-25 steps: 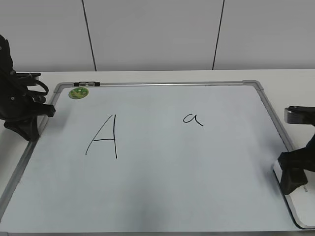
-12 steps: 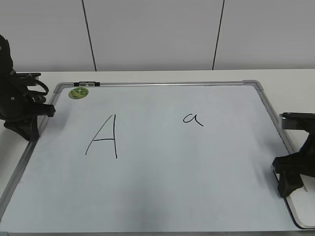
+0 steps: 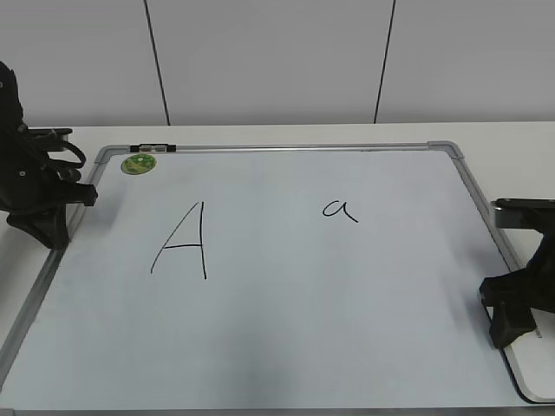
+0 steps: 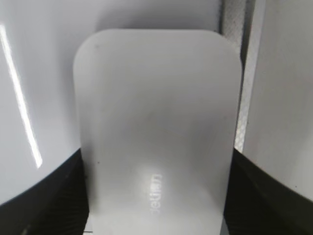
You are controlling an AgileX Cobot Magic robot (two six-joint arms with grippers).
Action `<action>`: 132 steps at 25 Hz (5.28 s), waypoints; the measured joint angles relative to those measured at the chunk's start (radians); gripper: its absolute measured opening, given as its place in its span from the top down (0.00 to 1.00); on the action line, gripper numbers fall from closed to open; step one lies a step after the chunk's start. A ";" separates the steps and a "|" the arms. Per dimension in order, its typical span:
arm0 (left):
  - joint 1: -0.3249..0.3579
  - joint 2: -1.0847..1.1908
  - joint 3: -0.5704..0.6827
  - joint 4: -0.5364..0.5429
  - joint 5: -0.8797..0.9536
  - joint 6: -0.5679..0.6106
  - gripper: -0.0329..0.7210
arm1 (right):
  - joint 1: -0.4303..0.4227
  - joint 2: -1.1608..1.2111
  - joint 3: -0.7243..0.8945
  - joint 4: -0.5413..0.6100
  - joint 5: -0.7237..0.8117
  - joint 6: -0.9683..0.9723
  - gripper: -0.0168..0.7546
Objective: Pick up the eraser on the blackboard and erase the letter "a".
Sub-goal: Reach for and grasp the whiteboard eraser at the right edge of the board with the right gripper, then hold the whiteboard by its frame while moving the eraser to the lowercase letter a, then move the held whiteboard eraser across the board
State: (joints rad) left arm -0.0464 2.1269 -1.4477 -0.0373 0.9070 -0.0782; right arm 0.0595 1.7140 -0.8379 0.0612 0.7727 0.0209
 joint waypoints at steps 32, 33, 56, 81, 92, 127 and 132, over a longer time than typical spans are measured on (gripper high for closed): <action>0.001 0.000 0.000 -0.003 0.000 0.000 0.90 | 0.095 0.272 -0.691 0.034 0.432 0.002 0.29; 0.001 0.000 0.000 -0.003 0.000 0.000 0.90 | 0.097 0.286 -0.710 0.034 0.432 0.002 0.29; 0.001 0.000 0.000 -0.003 0.003 0.000 0.90 | 0.158 0.634 -1.150 0.089 0.442 -0.012 0.29; 0.001 0.000 -0.002 -0.003 0.004 0.000 0.90 | 0.281 0.689 -1.197 0.201 0.453 -0.036 0.29; 0.001 0.000 -0.002 -0.003 0.003 0.000 0.90 | 0.372 0.710 -1.270 0.247 0.457 -0.041 0.29; 0.001 0.002 -0.002 -0.008 0.003 0.000 0.90 | 0.022 0.399 -0.937 -0.054 0.458 0.062 0.29; 0.001 0.002 -0.002 -0.008 0.003 0.000 0.90 | 0.001 0.399 -0.906 -0.049 0.455 0.053 0.29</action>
State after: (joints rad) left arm -0.0456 2.1286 -1.4499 -0.0452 0.9096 -0.0782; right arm 0.0605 2.1129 -1.7442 0.0120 1.2281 0.0744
